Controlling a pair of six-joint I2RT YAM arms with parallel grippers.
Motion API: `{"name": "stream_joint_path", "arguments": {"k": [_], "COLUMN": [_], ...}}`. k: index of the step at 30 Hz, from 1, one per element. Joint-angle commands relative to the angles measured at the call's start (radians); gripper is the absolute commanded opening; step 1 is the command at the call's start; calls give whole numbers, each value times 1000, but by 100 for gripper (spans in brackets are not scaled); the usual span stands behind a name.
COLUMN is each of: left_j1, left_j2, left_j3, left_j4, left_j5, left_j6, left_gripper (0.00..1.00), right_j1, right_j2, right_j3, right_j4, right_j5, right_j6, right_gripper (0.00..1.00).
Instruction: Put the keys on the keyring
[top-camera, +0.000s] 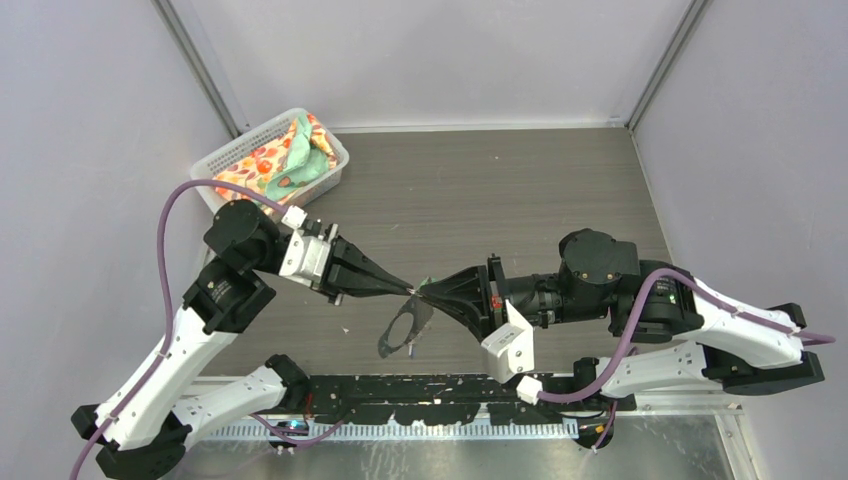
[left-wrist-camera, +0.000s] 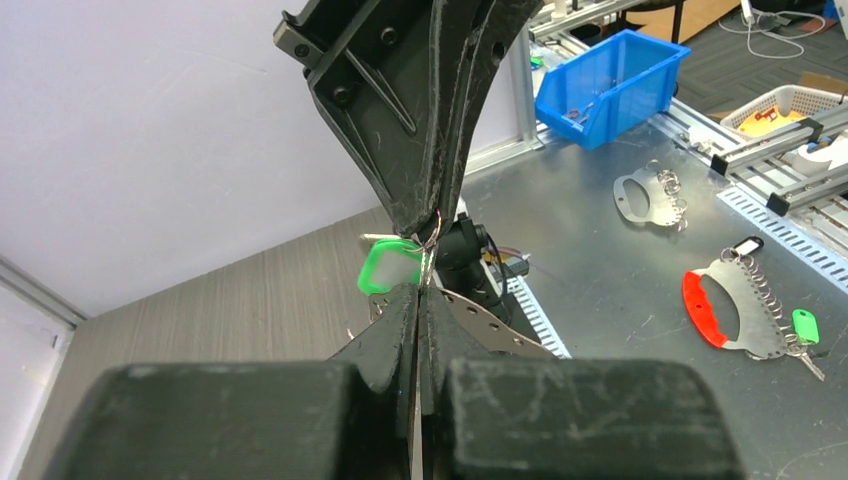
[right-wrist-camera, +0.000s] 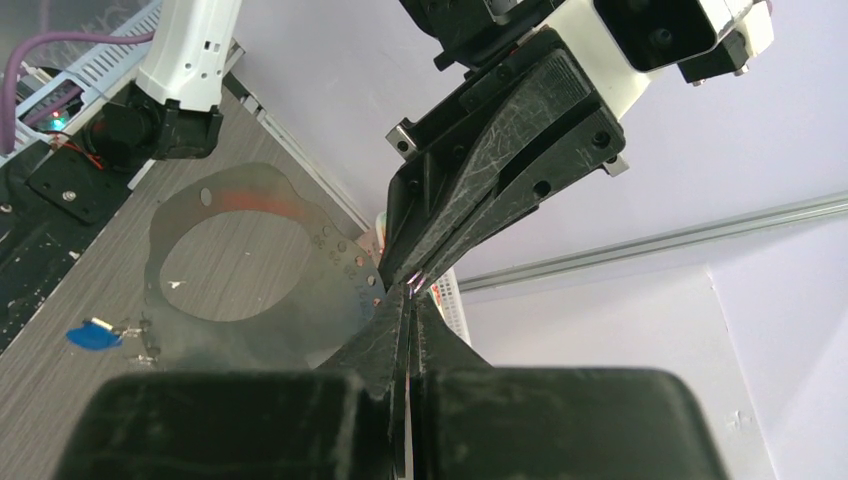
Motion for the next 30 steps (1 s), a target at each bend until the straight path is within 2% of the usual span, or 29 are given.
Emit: {"name": "stream_joint_path", "arguments": {"k": [1,14,30], "left_j1": [-5,-5,-5], "left_j2": [1,9,-10], "left_j3": [31,44,29], "left_j4": [-64,-105,-119], "left_j5": [8,52,94], "left_j6": [81,143,204], "left_gripper": [0,0,0], "right_j1": [4,2,-34], "right_j2": [20,73,148], "right_j3": [59,118,174], "right_j4": [15,-56,-84], "right_j5": [-14,-5,14], "right_j6": [-3,16,127], "right_gripper": [1,1,1]}}
